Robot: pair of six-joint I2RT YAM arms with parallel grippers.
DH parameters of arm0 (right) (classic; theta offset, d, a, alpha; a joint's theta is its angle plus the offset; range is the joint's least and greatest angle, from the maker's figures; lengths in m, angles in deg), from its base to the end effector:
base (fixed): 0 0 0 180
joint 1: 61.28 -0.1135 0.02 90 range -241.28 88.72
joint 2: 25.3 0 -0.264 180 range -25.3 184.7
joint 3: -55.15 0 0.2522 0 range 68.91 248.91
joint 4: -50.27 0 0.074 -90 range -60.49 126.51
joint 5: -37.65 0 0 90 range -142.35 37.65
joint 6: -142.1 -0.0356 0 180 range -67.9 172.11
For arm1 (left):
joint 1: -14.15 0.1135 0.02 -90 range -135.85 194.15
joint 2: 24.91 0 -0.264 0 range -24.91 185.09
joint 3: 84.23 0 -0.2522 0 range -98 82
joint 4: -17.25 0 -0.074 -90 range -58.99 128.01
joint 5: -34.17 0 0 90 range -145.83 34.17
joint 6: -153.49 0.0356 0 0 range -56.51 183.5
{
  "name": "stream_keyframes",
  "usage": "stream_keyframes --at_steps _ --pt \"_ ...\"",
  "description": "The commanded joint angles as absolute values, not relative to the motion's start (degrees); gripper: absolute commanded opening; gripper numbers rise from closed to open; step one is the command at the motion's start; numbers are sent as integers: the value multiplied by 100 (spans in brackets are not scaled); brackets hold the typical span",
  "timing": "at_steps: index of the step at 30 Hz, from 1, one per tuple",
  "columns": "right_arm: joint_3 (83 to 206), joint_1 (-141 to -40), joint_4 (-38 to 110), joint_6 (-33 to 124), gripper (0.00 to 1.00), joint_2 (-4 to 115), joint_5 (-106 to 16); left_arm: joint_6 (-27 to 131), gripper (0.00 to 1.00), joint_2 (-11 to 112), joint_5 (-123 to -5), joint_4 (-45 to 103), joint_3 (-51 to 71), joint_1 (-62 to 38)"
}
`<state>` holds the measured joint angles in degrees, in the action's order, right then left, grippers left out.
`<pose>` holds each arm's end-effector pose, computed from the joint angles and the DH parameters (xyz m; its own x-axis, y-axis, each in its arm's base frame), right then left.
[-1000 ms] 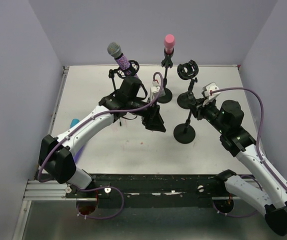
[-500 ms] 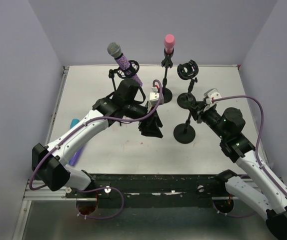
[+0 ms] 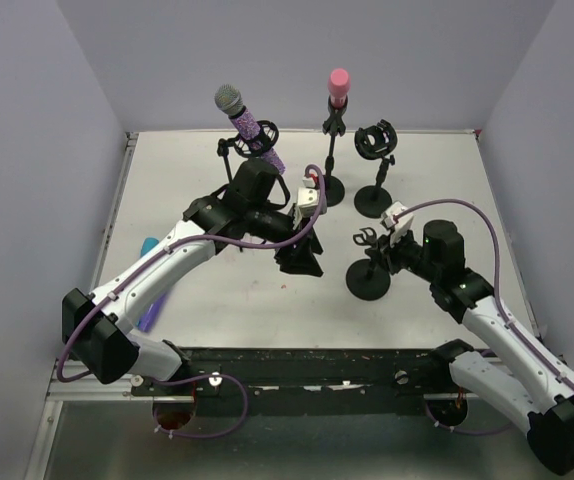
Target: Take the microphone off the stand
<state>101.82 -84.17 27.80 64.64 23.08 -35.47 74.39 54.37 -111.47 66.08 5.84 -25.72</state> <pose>0.1759 0.0855 0.2591 -0.2345 -0.3246 -0.9163 -0.6835 0.7254 -0.0820 0.2058 -0.2102 0.3613 -0.3033 0.3924 -0.8684 0.9340 -0.0581 -0.3524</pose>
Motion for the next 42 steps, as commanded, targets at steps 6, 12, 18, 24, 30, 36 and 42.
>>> stream_keyframes --at_steps 6,12,18,24,30,36,42 --pt "9888 -8430 2929 6257 1 2787 -4898 7861 68 5375 -10988 6854 361 -2583" --pt "9774 -8334 4589 6713 1 2848 -5955 7940 68 5314 -10909 6959 387 -2575" --pt "10125 -7983 5505 6845 1 3656 -5956 8554 68 4972 -10567 7495 510 -2575" --pt "10678 -7105 5839 6512 1 4614 -5402 8959 68 4339 -10145 7698 896 -2566" --pt "11135 -6568 5919 6441 1 5379 -5016 8986 68 3969 -9925 7689 1178 -2487" --pt "11803 -6251 5709 6177 10 5960 -4594 8855 68 3785 -9942 7627 1336 -2311" --pt "12357 -6242 4725 5958 52 5671 -4243 8504 69 3652 -10170 7373 1547 -1934"
